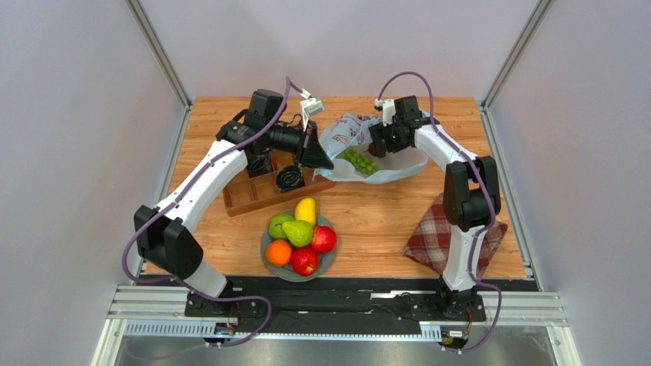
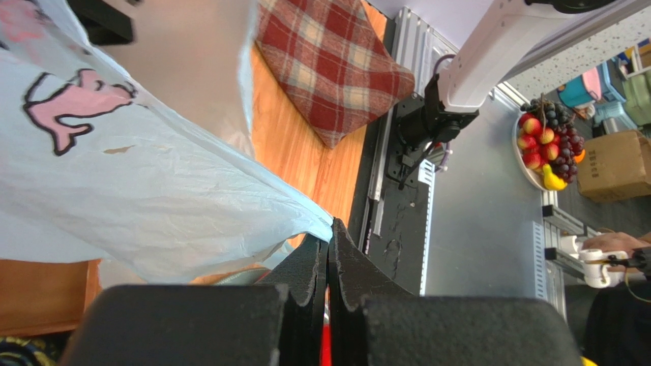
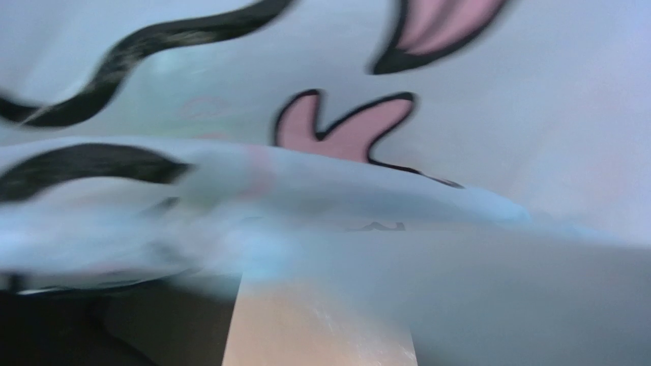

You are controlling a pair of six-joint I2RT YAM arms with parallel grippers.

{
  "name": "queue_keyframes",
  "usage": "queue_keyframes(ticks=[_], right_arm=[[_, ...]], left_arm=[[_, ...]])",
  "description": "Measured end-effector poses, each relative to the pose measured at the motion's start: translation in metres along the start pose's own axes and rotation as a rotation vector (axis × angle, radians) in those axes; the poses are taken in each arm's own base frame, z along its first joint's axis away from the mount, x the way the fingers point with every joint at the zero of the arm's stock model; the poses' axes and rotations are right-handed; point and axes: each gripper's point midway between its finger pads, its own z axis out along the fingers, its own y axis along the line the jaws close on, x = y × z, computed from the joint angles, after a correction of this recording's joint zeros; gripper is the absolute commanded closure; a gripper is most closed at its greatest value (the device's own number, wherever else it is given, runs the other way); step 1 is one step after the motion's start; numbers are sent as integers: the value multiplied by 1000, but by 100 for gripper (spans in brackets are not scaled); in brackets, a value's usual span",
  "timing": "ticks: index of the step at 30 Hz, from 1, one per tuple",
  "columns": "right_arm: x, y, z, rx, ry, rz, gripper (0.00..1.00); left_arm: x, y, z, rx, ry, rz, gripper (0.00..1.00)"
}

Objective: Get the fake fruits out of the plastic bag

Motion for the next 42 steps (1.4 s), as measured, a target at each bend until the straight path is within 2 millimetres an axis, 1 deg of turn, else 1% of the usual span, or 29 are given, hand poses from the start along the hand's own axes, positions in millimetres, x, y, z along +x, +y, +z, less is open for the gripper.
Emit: queue_keyframes(ticks=[2, 4, 7, 10, 13, 14, 16, 17, 19, 21, 23, 26, 28, 30, 31, 32, 33, 36, 38, 39, 41, 42], right_arm=[[-14, -9, 9, 28, -24, 7, 18], [-24, -14, 18, 38, -38, 11, 15], [-37, -16, 37, 21, -51, 19, 11], [-57, -7, 59, -59, -75, 15, 9], [-73, 10, 81, -165, -96, 1, 9], [-76, 17, 87, -194, -99, -3, 13], [-79, 30, 98, -237, -102, -12, 16], [-78, 35, 102, -242, -95, -15, 24], [-73, 42, 111, -243, -77, -20, 33], [-68, 47, 113, -245, -60, -26, 49], [-68, 50, 113, -248, -60, -33, 60], [-64, 49, 109, -247, -52, -30, 63], [-56, 48, 97, -258, -33, -16, 63], [-53, 47, 74, -275, -34, -3, 63], [-52, 47, 57, -289, -42, 2, 63], [-51, 48, 33, -304, -55, 6, 62], [-54, 50, 14, -316, -74, 3, 62], [-67, 59, -60, -359, -186, -32, 60], [-75, 73, -110, -404, -273, -69, 60], [-78, 82, -131, -432, -311, -91, 60], [-78, 101, -160, -488, -360, -129, 60], [-73, 112, -171, -525, -368, -145, 60]], left_arm=[[2, 0, 5, 9, 10, -4, 100], [5, 1, 10, 17, 20, -8, 100], [9, 1, 18, 31, 37, -18, 100], [12, 1, 25, 42, 49, -24, 100], [14, 0, 29, 51, 58, -28, 100], [15, -1, 30, 52, 59, -27, 100], [14, -2, 31, 55, 60, -24, 100], [15, -2, 31, 56, 60, -24, 100], [15, -1, 31, 53, 61, -24, 100], [15, -1, 31, 53, 61, -23, 100], [15, -2, 31, 53, 63, -22, 100], [16, -1, 31, 51, 64, -23, 100], [17, 0, 32, 48, 67, -26, 100], [17, 3, 34, 45, 72, -33, 100], [17, 6, 36, 42, 74, -37, 100], [17, 10, 38, 39, 75, -41, 100], [15, 15, 39, 34, 73, -46, 100], [8, 28, 44, 23, 68, -58, 100], [-1, 38, 47, 10, 55, -53, 100], [-6, 43, 47, 3, 47, -51, 100], [-17, 49, 47, -8, 30, -38, 100], [-24, 52, 46, -15, 18, -27, 100]])
